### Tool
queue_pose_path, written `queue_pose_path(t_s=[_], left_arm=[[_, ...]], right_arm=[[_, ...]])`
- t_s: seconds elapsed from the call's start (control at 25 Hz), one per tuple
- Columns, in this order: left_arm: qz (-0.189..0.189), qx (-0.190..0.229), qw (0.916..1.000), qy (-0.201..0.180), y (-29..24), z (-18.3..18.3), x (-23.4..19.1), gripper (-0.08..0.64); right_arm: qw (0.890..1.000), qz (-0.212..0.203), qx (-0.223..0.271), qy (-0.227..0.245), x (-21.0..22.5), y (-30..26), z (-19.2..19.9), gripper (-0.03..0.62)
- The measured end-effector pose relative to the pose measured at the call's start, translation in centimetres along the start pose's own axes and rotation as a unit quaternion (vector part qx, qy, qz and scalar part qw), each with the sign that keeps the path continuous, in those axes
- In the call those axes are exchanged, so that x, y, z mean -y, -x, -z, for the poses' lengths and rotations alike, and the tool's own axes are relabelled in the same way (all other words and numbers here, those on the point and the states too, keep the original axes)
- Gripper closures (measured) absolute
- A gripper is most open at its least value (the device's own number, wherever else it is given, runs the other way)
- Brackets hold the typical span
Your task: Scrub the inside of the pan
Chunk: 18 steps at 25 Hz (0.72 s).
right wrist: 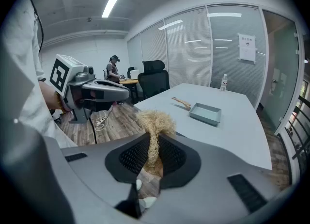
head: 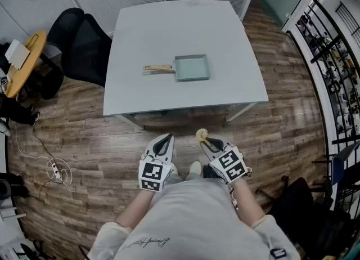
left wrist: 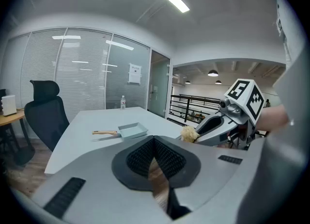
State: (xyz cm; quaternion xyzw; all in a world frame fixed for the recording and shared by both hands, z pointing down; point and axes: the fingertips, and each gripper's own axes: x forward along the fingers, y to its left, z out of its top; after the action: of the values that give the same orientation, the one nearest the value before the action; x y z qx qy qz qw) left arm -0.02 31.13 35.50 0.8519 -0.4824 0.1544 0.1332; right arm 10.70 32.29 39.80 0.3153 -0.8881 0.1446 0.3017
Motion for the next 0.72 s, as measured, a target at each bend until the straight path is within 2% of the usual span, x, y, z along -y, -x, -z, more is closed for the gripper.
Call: queue_pose_path(t_s=[0.72], left_arm=[[0.006, -0.004, 1.0, -0.006, -1.2, -0.7, 0.0, 0.549]], right_arm=[[1.0, -0.005, 0.011, -0.027, 0.4, 0.1, -0.2, 0.523]])
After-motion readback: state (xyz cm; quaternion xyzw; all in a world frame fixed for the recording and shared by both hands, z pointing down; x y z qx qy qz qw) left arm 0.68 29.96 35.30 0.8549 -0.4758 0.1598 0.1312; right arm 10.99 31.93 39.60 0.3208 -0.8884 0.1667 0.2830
